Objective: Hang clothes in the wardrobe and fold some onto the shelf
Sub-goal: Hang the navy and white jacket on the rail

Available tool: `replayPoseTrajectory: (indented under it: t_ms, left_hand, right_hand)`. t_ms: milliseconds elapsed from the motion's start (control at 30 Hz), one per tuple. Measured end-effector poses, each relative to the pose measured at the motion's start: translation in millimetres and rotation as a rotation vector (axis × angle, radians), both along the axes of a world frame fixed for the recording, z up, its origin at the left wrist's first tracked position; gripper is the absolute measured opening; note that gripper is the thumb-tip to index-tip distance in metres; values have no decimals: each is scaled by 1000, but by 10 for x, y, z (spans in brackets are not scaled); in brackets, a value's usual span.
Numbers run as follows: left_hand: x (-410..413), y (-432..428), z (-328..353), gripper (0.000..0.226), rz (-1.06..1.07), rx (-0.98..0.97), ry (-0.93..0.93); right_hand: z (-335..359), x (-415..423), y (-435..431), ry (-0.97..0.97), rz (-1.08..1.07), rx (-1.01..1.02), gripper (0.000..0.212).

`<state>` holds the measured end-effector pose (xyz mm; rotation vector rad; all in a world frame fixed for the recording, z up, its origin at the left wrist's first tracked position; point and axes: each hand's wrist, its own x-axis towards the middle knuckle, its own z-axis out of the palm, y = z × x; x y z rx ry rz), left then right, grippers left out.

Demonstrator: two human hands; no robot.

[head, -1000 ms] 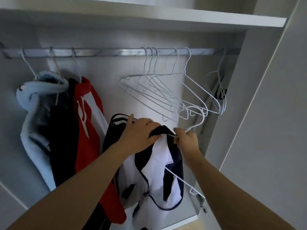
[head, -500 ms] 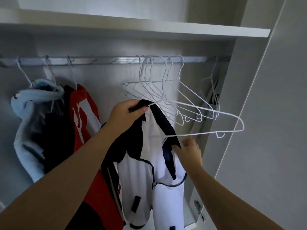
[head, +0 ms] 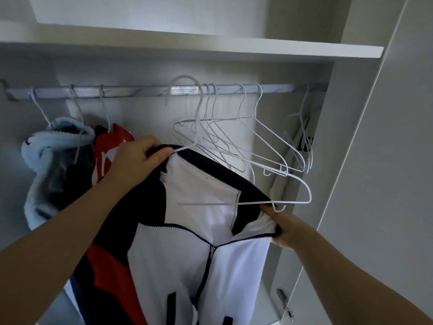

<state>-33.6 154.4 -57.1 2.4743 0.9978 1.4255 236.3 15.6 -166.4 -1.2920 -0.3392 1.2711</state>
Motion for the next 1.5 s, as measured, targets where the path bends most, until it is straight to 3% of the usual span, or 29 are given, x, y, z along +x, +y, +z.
replayPoseTrajectory:
  t_ms: [267, 367, 467, 567, 733, 800, 900, 1033, 1100, 1167, 1333, 1367, 1433, 1500]
  left_hand:
    - [-257, 121, -24, 13, 69, 98, 36]
    - [-222, 71, -112, 26, 31, 19, 30]
    - [-39, -5, -187, 24, -53, -86, 68]
    - [92, -102, -256, 9, -138, -115, 21]
    - [-28, -111, -324, 28, -247, -311, -88]
    - [-118, -76, -321, 31, -274, -353, -30]
    - [-224, -62, -361, 32, -296, -360, 150]
    - [-135, -135, -508, 26, -221, -243, 435]
    - [27, -226, -585, 17, -172, -175, 451]
    - [212, -308, -625, 15, -124, -164, 364]
    - [403, -371, -541, 21, -164, -394, -42]
    - [393, -375, -519, 23, -179, -407, -69]
    - [357, -384, -480, 24, -211, -414, -79]
    - [311, -391, -448, 24, -247, -422, -82]
  right_hand:
    - [141, 135, -64, 30, 121, -14, 13]
    - [131, 160, 22, 23, 69, -103, 28]
    - [193, 16, 85, 11, 98, -79, 11]
    - [227, -61, 134, -17, 101, -70, 8]
    - [288, -46, 72, -128, 93, -34, 15]
    - [327, 7, -10, -136, 93, -17, 26]
    - [366, 120, -135, -187, 119, -45, 26]
    - [343, 132, -167, -383, -27, -66, 31]
    - [371, 30, -112, -440, -95, -25, 25]
    - [421, -134, -32, -529, -75, 51, 8]
    - [575, -441, 20, -701, 357, 113, 15]
    - [604, -453, 29, -765, 343, 156, 17]
    - [637, -411, 74, -997, 41, 249, 15]
    - [691, -362, 103, -1272, -242, 218, 2]
